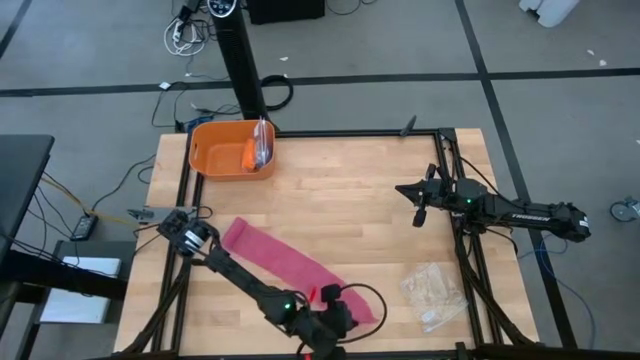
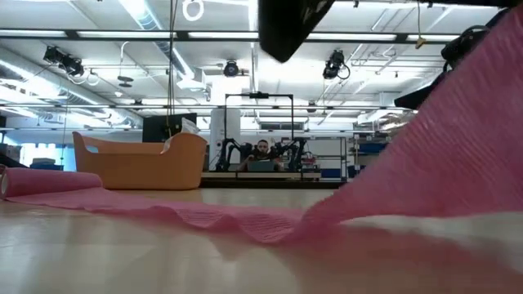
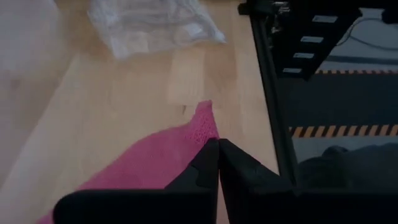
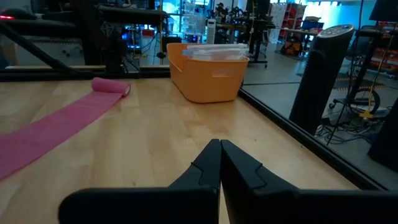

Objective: Roll bandage
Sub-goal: Roll the pink bandage

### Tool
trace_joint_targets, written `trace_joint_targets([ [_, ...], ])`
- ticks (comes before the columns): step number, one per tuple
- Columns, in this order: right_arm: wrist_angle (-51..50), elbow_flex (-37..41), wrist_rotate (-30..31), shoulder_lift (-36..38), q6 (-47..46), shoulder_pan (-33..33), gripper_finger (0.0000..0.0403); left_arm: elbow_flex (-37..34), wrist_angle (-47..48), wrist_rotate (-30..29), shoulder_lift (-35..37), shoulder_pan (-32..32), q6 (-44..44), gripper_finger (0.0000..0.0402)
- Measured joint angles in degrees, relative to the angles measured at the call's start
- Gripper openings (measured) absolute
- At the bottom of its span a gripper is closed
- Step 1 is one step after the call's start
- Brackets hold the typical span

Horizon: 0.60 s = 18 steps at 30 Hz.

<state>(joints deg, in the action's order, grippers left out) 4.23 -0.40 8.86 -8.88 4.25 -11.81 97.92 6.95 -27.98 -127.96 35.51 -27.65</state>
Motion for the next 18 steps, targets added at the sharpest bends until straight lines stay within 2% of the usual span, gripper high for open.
trace_joint_targets([
  [12,0.0,0.0,0.0,0.0,0.0,0.0,0.0008,-0.4,-4.1,2.6,0.1,0.5,-1.5,0.0124],
  [18,0.0,0.0,0.0,0.0,0.0,0.0,0.0007,-0.3,-4.8,2.0,0.1,0.5,-1.1,0.0140],
])
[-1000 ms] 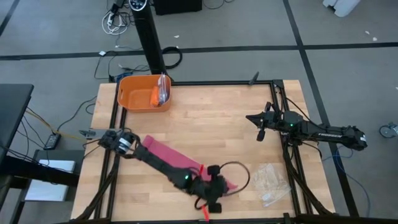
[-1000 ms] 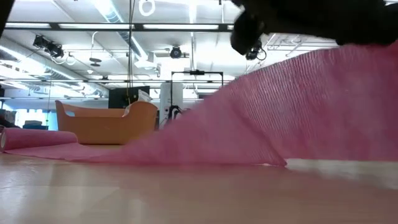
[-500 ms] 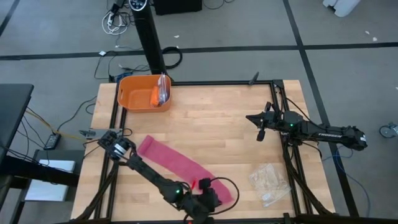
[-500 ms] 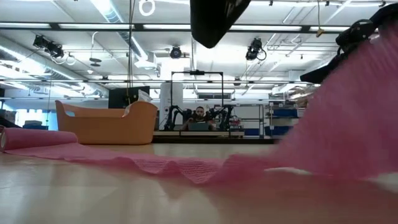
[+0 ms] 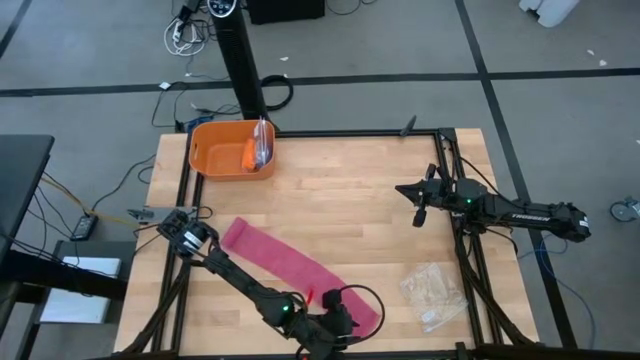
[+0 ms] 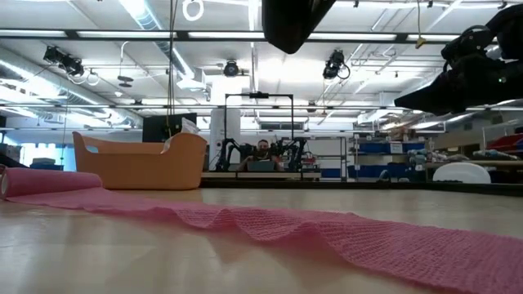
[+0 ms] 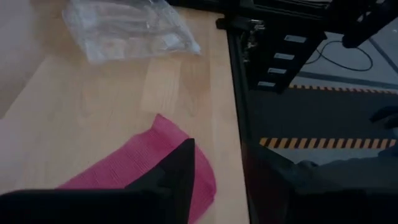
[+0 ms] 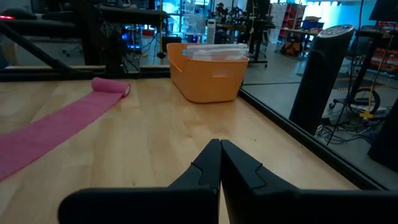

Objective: Roll bandage
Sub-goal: Roll the pink bandage

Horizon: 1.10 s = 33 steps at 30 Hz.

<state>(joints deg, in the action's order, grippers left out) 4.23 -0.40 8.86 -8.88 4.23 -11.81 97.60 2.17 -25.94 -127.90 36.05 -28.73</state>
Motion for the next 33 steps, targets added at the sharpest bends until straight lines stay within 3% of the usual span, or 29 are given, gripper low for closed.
trace_joint_targets([
  [5,0.0,0.0,0.0,0.0,0.0,0.0,0.0008,-2.0,-1.4,-1.0,0.1,-0.6,-2.3,0.0122],
  [12,0.0,0.0,0.0,0.0,0.0,0.0,0.0007,-9.1,-7.6,8.5,0.0,-3.2,-4.7,0.0066],
  [17,0.0,0.0,0.0,0.0,0.0,0.0,0.0008,-9.8,-9.1,12.0,-0.6,-3.4,-3.6,0.0040],
  [33,0.3,0.0,0.0,0.0,0.0,0.0,0.0007,-9.8,-11.9,13.0,-3.7,-3.9,-4.1,0.0025],
])
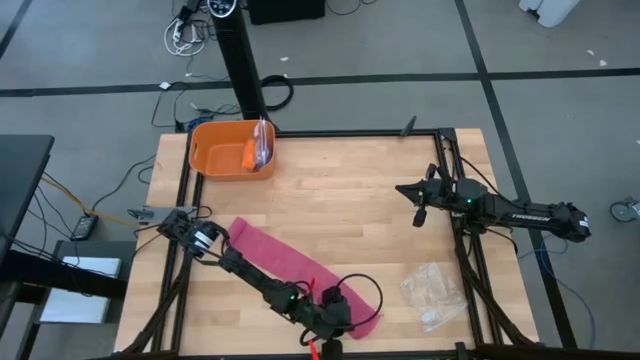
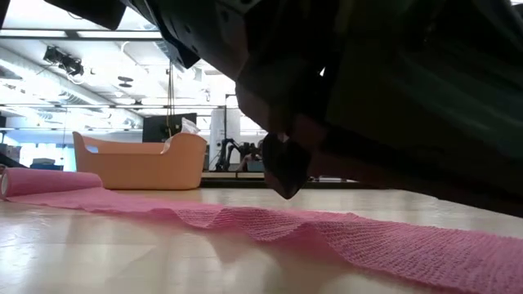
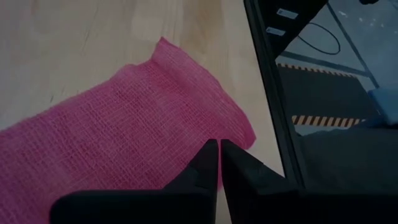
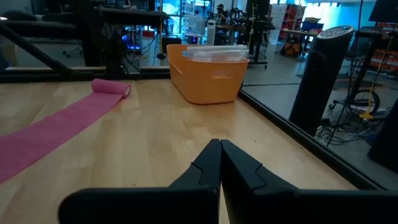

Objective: Roll bandage
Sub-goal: Roll the pink bandage

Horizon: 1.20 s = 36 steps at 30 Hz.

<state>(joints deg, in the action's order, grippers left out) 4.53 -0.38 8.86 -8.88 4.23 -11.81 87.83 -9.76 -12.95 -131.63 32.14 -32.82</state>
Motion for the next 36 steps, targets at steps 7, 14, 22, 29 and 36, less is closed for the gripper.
trace_joint_targets([
  [7,0.1,0.0,0.0,0.0,0.0,0.0,0.0007,0.0,-1.6,0.0,-0.4,-0.3,-0.4,0.0025],
  [14,0.1,0.0,0.0,0.0,0.0,0.0,0.0007,3.0,-5.6,0.6,-4.8,-0.6,-1.1,0.0025],
  [22,0.1,0.0,0.0,0.0,0.0,0.0,0.0008,6.7,-5.3,0.7,-6.8,-0.7,-0.8,0.0025],
  [29,0.1,0.0,0.0,0.0,0.0,0.0,0.0008,9.6,-4.7,1.1,-6.7,-0.7,1.1,0.0025],
  [36,0.1,0.0,0.0,0.0,0.0,0.0,0.0007,12.5,8.1,-4.2,-3.6,-0.6,5.0,0.0025],
])
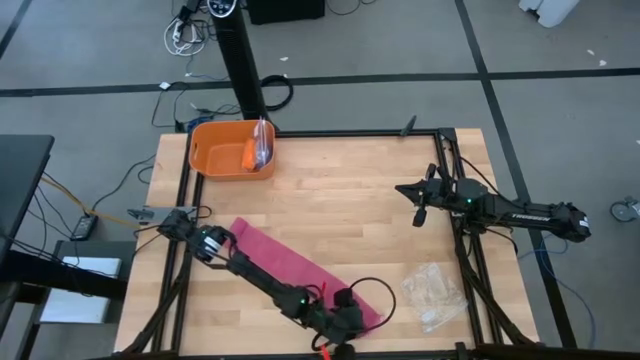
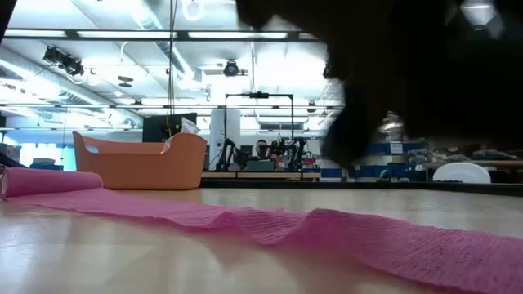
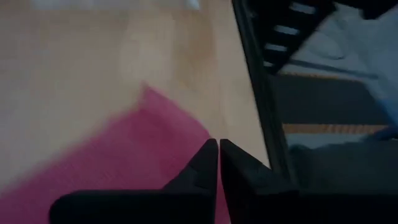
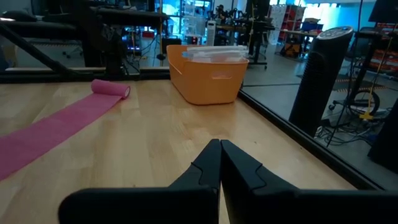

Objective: Roll bandage
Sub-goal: Roll the pink bandage

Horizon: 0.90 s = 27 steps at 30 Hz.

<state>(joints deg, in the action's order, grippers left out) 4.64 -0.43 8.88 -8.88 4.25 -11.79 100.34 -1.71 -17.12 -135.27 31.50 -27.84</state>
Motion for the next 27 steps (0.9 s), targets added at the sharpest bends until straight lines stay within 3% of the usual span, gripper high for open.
trace_joint_targets([
  [3,0.0,0.0,0.0,0.0,0.0,0.0,0.0008,3.7,8.1,-4.8,2.7,0.0,3.4,0.0025],
  [5,0.0,0.0,0.0,0.0,0.0,0.0,0.0008,5.9,10.5,-4.3,3.2,0.0,5.0,0.0023],
  [8,0.0,0.0,0.0,0.0,0.0,0.0,0.0007,6.9,10.8,1.2,2.9,0.1,6.2,0.0015],
  [13,0.0,0.0,0.0,0.0,0.0,0.0,0.0007,6.2,11.8,4.6,-1.3,0.1,1.5,0.0007],
  [27,0.0,0.0,0.0,0.0,0.0,0.0,0.0008,6.3,7.5,5.5,-4.9,0.1,-1.0,0.0004],
])
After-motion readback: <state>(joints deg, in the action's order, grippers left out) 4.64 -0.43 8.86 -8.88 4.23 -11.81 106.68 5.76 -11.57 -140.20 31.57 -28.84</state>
